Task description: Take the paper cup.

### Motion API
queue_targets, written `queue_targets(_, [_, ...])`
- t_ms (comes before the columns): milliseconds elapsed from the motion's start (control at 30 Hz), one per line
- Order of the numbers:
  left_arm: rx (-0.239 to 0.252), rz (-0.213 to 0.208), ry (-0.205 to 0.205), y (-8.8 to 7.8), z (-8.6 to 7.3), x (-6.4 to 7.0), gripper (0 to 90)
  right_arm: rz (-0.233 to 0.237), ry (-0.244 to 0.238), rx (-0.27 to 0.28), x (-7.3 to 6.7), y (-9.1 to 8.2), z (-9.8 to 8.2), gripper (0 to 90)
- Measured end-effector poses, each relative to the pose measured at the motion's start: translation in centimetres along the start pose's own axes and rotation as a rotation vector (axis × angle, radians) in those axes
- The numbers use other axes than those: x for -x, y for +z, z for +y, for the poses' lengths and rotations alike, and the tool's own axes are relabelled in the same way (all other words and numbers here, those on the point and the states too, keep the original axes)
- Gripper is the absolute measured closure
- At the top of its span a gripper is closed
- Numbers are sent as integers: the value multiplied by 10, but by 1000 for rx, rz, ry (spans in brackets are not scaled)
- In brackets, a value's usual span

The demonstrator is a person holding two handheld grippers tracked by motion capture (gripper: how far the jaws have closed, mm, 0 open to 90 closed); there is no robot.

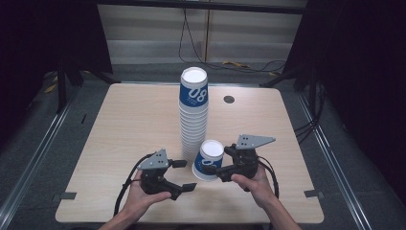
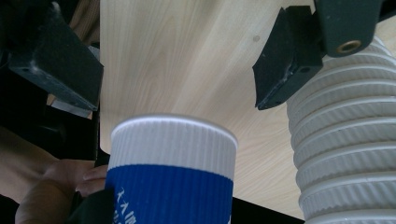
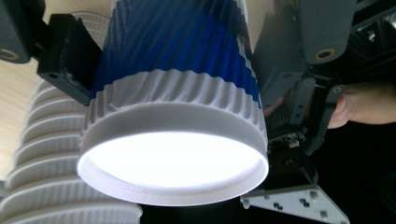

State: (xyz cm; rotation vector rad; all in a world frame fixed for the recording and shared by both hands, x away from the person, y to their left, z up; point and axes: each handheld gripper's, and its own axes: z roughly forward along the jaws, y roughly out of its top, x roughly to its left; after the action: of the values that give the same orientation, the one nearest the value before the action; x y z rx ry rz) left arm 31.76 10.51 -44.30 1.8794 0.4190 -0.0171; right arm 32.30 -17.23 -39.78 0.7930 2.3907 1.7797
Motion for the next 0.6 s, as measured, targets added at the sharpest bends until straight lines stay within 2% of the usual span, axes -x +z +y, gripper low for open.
queue_targets(100, [-27, -16, 10, 2, 0, 0, 158, 13, -1, 5, -1, 1, 1, 249])
queue_targets(233, [-30, -23, 0, 4, -1, 0, 157, 26, -5, -2, -3, 3, 0, 250])
queue_targets(600, [-16, -46, 5, 4, 1, 1, 157, 67, -3, -37, -8, 18, -5, 249])
